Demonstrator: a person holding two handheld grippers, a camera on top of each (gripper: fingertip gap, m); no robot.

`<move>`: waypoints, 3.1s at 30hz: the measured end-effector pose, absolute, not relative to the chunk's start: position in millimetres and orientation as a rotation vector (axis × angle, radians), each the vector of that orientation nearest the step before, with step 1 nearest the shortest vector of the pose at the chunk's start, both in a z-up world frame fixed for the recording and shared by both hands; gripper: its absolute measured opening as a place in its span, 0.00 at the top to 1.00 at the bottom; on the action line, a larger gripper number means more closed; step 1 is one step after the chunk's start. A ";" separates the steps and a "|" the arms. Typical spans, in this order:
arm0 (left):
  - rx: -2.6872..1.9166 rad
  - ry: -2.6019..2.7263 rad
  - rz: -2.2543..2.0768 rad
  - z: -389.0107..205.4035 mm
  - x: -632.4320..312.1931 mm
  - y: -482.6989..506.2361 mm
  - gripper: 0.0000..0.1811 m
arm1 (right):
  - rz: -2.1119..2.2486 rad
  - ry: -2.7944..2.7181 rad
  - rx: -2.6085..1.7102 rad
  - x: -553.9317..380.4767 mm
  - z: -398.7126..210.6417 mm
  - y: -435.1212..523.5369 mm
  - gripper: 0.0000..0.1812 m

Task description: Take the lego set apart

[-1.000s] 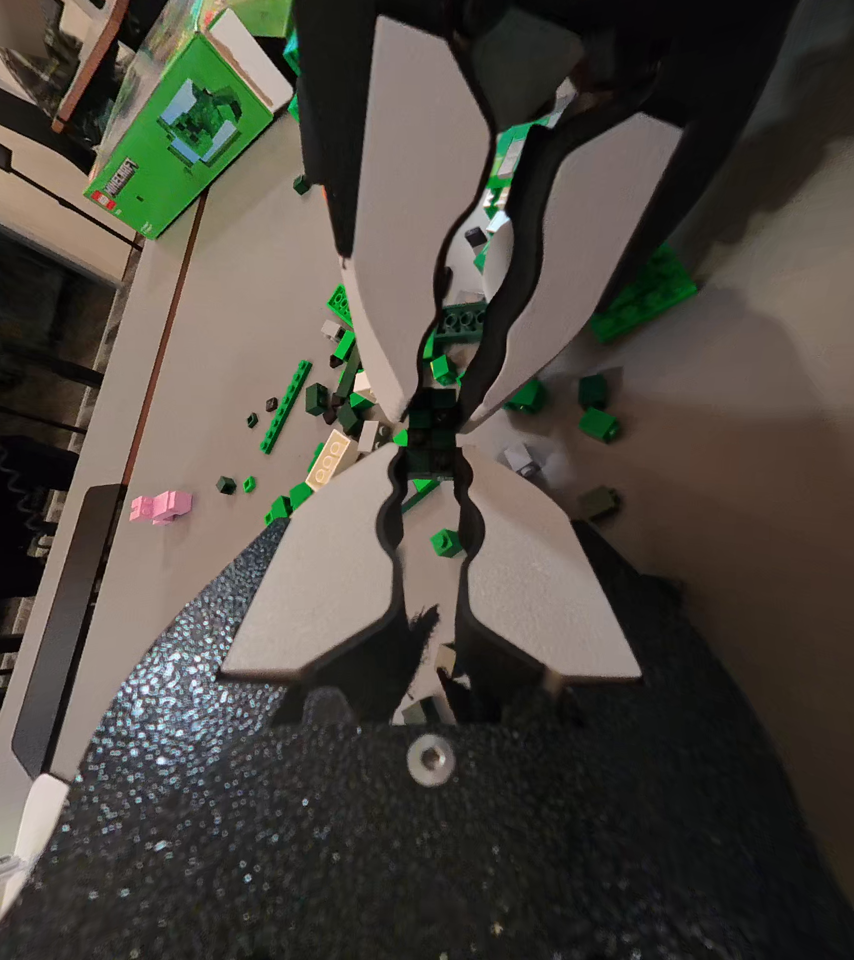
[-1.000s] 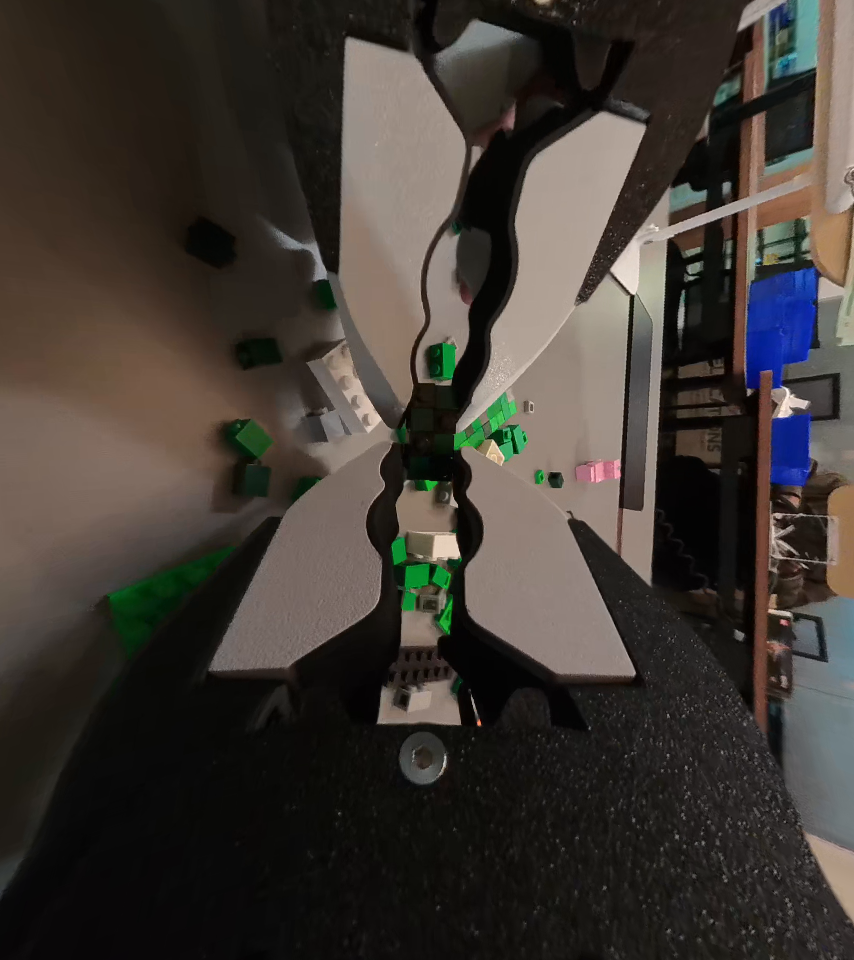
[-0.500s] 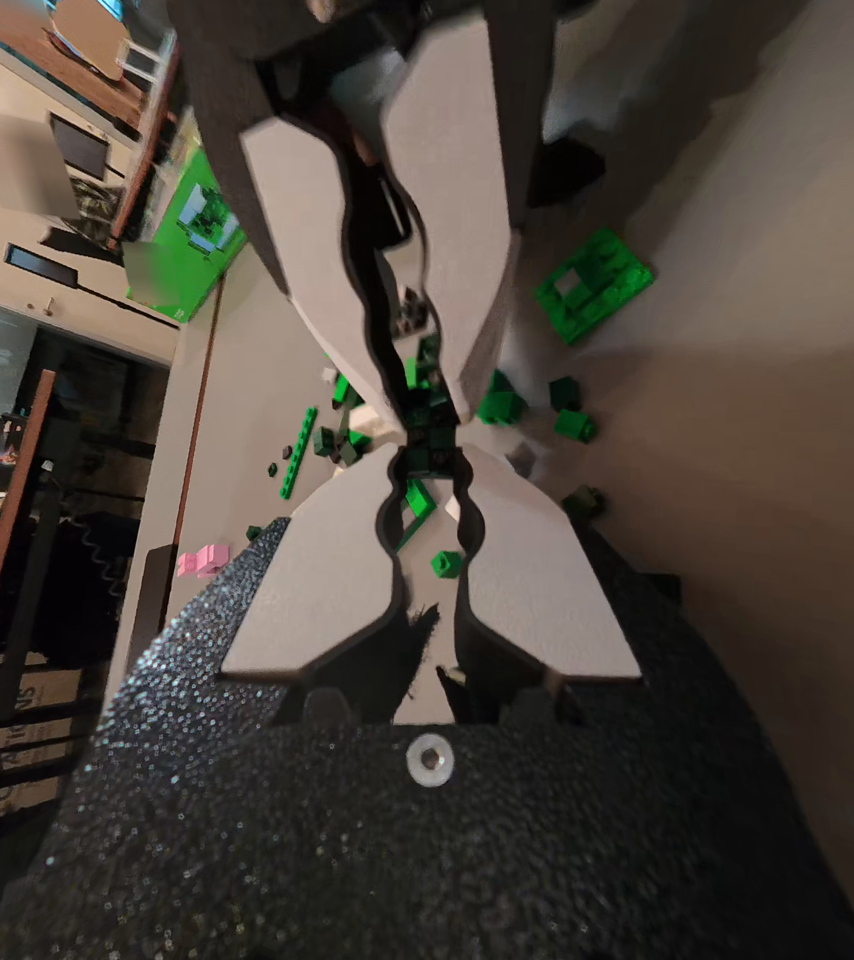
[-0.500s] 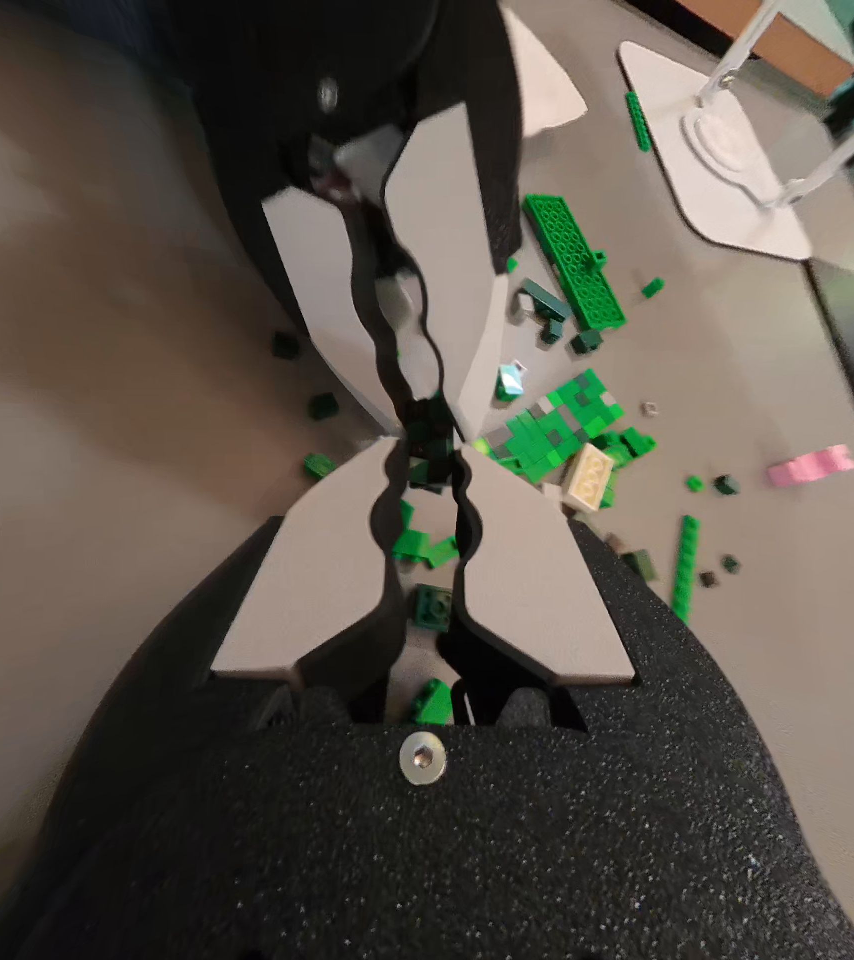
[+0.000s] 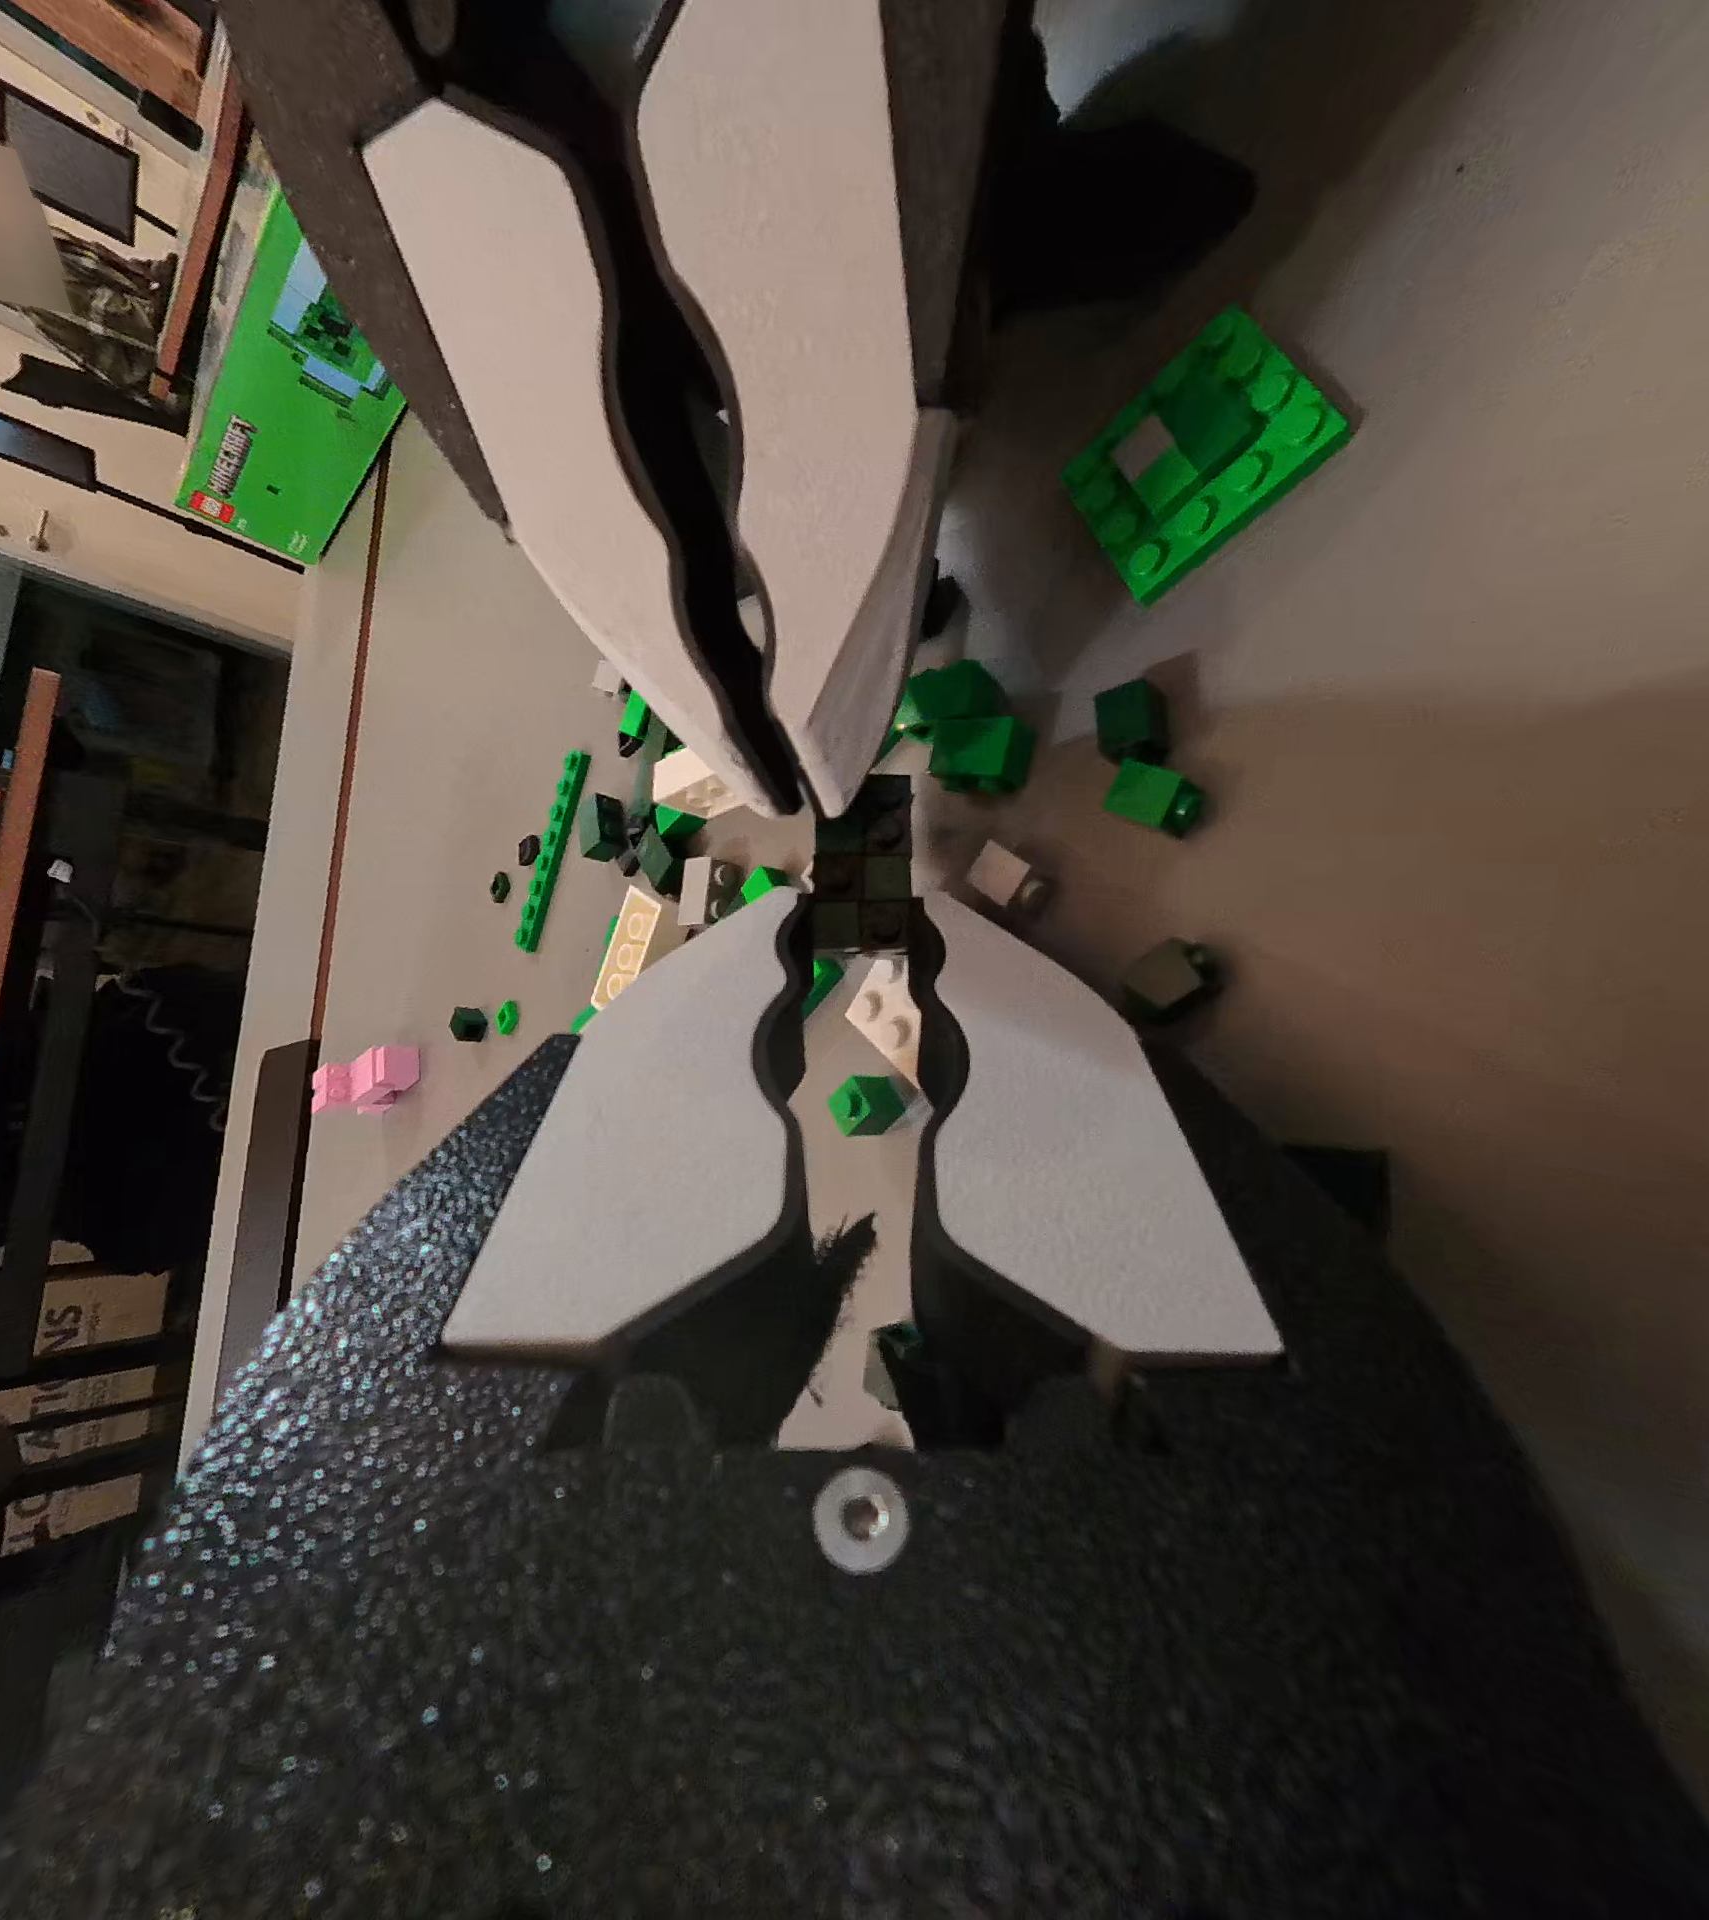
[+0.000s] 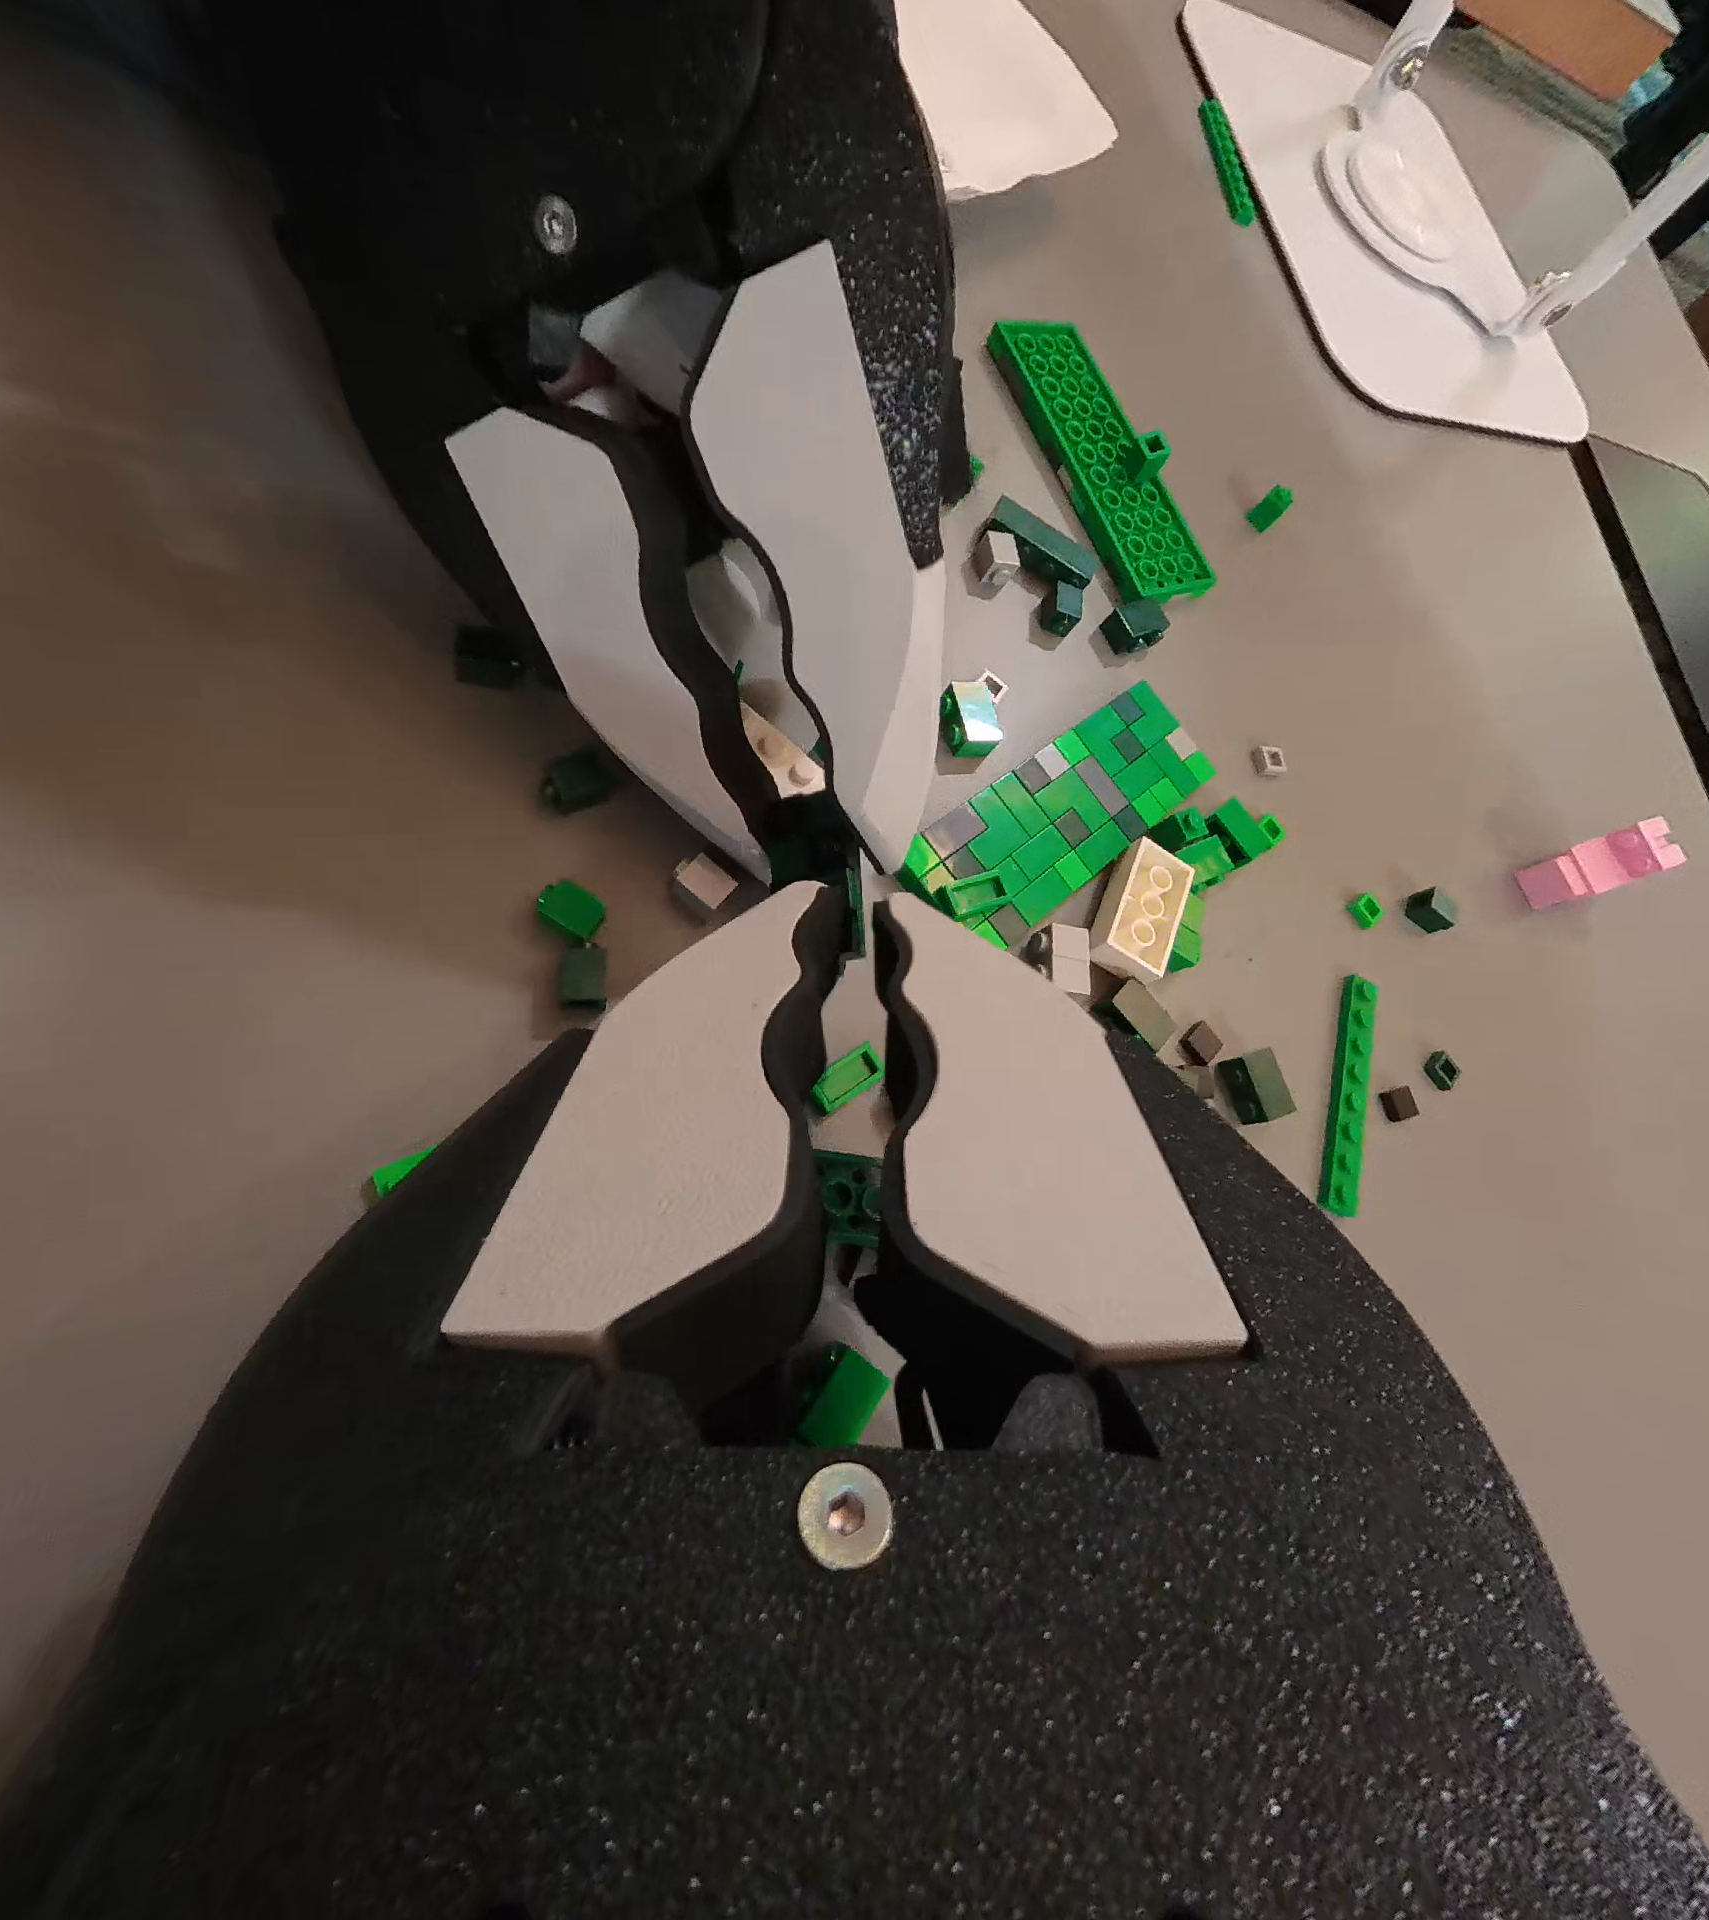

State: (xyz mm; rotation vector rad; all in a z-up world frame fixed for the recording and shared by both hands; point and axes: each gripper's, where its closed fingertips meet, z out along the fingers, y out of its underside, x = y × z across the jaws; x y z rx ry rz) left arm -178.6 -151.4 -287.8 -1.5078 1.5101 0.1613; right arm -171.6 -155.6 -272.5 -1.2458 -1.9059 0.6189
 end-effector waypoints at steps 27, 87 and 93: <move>-1.527 1.418 0.076 -277.2 -182.8 -147.7 0.91 | 0.539 -2.017 -1.196 -163.8 -284.7 -157.7 0.87; -1.725 1.315 -0.148 -286.1 -176.2 -151.5 0.90 | 0.118 -1.989 -0.839 -171.8 -276.5 -151.4 0.91; -1.832 1.278 -0.202 -291.3 -176.5 -151.1 0.90 | 0.058 -2.011 -0.814 -173.7 -281.0 -152.0 0.91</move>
